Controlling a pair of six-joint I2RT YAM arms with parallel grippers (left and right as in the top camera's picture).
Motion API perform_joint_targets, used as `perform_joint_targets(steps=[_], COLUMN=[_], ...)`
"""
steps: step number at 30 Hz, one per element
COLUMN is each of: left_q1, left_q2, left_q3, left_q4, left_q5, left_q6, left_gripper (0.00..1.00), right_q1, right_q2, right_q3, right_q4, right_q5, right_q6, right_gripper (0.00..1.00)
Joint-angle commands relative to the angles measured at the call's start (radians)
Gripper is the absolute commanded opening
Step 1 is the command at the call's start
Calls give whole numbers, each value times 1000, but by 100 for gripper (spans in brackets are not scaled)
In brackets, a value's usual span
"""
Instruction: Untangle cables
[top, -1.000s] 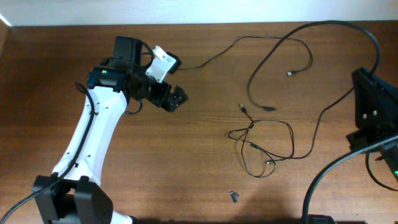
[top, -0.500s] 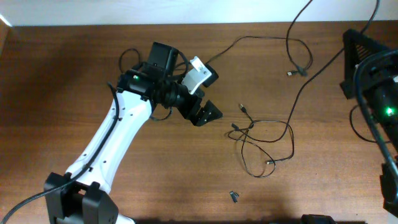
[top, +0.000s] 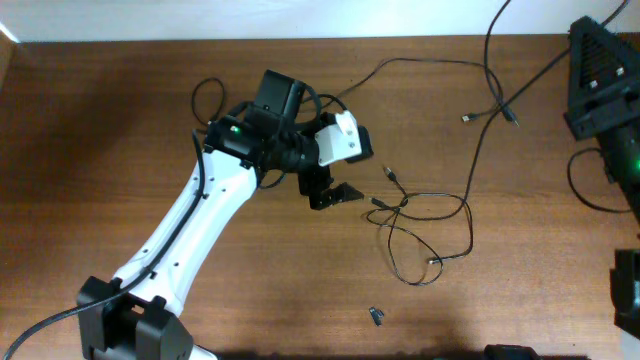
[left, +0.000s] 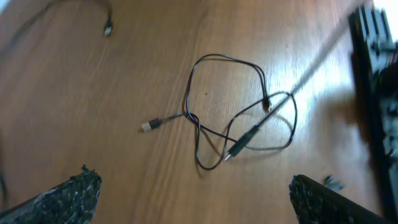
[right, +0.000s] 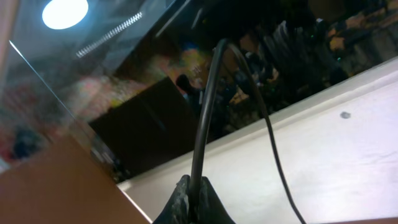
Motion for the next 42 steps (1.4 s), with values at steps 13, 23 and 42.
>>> perform_joint_targets(steps=[13,23,42], left_q1=[-134,-254,-192], left_q2=[-7,100,-76], left_q3=[-1,-1,-1], left_q4=[0,-27,-26], left_q5=[1,1,0], left_q6=[470,469,180], left_gripper=[100,94,0], right_q1=[4,5,4], right_q2=[86,86,196], right_q3=[15,15,15], right_q4=[121,184,57], right_q5=[9,8,9], right_q6=[242,260,236], right_gripper=[4,4,4])
